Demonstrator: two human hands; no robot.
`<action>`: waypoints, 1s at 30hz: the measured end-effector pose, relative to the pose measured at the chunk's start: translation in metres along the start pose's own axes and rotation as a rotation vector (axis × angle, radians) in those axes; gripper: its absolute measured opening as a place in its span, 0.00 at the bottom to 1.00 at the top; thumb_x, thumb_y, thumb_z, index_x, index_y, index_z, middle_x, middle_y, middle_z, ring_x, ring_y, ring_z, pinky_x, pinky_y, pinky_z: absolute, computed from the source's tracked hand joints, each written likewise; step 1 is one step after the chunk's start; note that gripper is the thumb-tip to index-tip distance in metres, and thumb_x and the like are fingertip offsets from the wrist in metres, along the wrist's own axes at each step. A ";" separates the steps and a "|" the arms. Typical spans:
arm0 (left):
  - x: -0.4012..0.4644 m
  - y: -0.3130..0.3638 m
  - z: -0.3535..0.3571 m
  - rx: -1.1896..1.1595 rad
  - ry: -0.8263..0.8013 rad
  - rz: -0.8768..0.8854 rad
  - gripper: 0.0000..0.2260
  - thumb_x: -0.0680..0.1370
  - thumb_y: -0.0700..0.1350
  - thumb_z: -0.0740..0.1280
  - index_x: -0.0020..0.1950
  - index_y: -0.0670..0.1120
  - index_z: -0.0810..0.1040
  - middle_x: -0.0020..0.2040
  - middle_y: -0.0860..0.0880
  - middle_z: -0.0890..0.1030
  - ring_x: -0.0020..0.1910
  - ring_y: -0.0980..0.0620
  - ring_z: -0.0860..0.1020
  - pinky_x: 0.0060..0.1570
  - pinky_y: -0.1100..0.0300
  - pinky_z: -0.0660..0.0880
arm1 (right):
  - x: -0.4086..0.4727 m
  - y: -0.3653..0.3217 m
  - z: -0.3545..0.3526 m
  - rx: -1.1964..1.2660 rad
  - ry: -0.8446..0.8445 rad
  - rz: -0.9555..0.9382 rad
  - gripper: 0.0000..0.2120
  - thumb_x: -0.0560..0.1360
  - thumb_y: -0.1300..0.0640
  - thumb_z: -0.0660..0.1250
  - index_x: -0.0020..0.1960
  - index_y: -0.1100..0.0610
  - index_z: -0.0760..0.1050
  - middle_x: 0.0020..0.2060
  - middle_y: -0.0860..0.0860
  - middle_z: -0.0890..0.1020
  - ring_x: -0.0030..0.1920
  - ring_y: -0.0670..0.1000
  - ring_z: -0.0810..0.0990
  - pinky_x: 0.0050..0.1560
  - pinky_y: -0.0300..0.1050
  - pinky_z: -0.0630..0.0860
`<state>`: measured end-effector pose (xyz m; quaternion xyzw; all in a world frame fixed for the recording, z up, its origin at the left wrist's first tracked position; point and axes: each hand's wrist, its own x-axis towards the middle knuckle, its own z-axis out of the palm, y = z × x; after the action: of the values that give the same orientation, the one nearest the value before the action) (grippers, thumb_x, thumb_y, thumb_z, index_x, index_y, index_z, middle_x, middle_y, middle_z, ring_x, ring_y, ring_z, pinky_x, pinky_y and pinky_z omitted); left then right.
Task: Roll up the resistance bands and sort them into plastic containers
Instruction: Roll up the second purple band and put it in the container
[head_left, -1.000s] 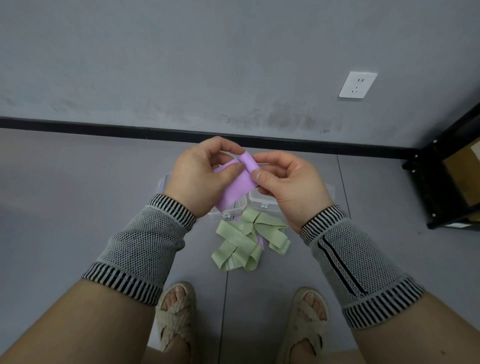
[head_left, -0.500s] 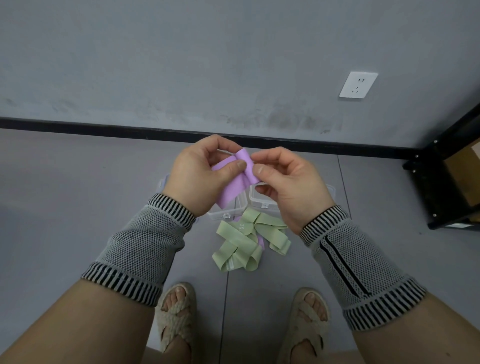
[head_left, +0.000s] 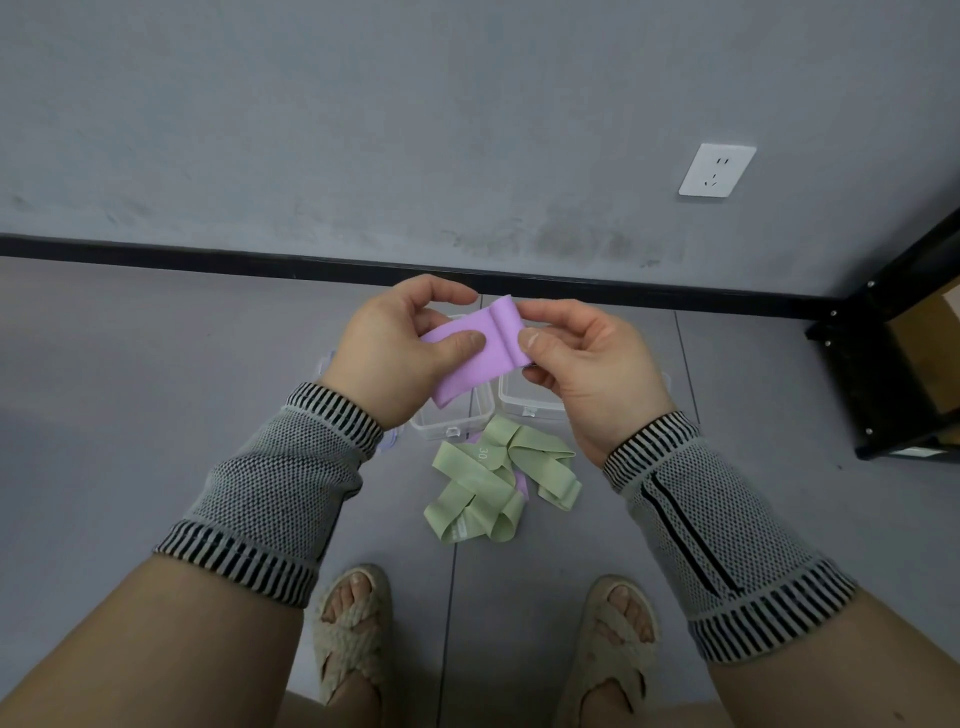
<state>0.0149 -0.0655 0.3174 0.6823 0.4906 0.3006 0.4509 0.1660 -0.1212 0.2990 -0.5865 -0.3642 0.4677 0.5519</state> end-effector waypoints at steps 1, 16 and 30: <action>0.000 0.001 0.000 -0.012 -0.006 0.000 0.11 0.73 0.39 0.70 0.53 0.49 0.76 0.32 0.51 0.80 0.24 0.62 0.74 0.27 0.69 0.70 | -0.001 0.000 0.001 -0.009 0.006 -0.011 0.10 0.75 0.65 0.66 0.54 0.57 0.79 0.38 0.53 0.82 0.37 0.45 0.79 0.41 0.39 0.75; -0.003 0.003 0.006 -0.122 0.042 0.023 0.05 0.73 0.41 0.72 0.46 0.47 0.79 0.40 0.49 0.84 0.38 0.55 0.82 0.36 0.63 0.79 | -0.008 -0.004 0.012 -0.075 -0.001 -0.171 0.11 0.71 0.67 0.71 0.44 0.52 0.77 0.42 0.51 0.82 0.41 0.44 0.80 0.45 0.40 0.79; -0.003 0.002 0.003 -0.147 0.034 0.045 0.06 0.72 0.39 0.72 0.45 0.49 0.80 0.44 0.51 0.83 0.40 0.61 0.80 0.38 0.67 0.76 | -0.007 -0.002 0.008 -0.169 -0.062 -0.188 0.13 0.71 0.66 0.71 0.46 0.49 0.76 0.45 0.49 0.82 0.40 0.48 0.82 0.44 0.44 0.78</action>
<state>0.0174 -0.0696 0.3176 0.6531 0.4592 0.3574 0.4846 0.1566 -0.1252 0.3021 -0.5793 -0.4726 0.3996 0.5305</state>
